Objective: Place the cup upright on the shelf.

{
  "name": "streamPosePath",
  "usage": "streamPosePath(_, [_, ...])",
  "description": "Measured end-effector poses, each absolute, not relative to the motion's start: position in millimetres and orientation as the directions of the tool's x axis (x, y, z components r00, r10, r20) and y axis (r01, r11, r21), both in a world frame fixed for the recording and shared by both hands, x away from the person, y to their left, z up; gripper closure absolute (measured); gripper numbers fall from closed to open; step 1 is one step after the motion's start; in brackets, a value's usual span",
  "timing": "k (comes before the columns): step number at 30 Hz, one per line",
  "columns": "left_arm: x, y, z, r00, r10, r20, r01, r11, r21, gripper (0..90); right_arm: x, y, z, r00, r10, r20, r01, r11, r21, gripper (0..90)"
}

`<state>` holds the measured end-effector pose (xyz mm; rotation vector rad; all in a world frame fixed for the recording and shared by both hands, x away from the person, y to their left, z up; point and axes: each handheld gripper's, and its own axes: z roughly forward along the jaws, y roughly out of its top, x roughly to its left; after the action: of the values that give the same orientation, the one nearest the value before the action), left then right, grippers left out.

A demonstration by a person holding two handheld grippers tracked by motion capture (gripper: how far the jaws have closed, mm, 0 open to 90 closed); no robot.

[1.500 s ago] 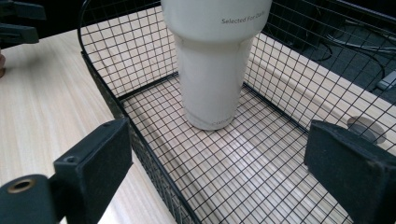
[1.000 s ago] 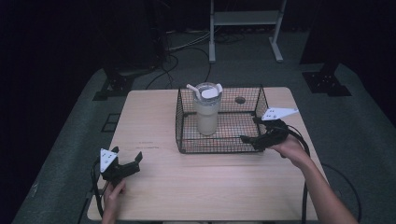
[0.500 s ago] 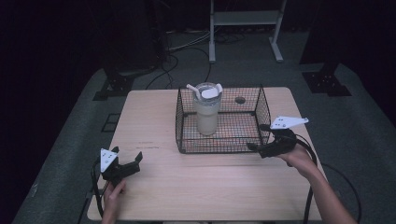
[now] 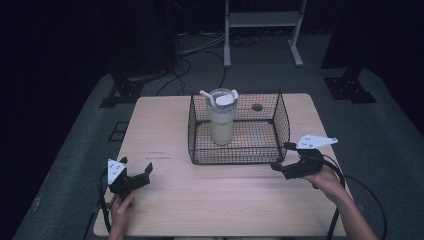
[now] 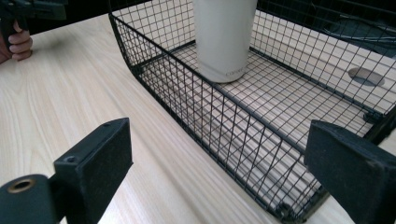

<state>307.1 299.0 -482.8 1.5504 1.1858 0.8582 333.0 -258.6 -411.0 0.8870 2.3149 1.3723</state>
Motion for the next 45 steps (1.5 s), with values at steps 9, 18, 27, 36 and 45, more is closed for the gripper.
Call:
streamPosePath(9, [307,299,-483,0.277,0.961,-0.021,0.280,-0.060,0.958,0.0,325,-265,-417,-0.755,0.654,0.053,0.355,0.339,0.871,7.2])
streamPosePath(18, [307,299,-483,0.279,0.960,-0.018,0.279,-0.063,0.958,0.0,314,-270,-427,-0.747,0.662,0.058,0.359,0.329,0.873,7.1])
streamPosePath(27, [307,299,-483,0.277,0.961,-0.019,0.281,-0.062,0.958,0.0,305,-275,-436,-0.740,0.669,0.072,0.373,0.318,0.871,7.1])
streamPosePath(36, [307,299,-483,0.276,0.961,-0.019,0.281,-0.062,0.958,0.0,296,-283,-445,-0.727,0.682,0.080,0.382,0.305,0.872,7.1])
streamPosePath(45, [307,299,-483,0.275,0.961,-0.019,0.281,-0.061,0.958,0.0,288,-288,-453,-0.712,0.696,0.089,0.392,0.288,0.874,7.1])
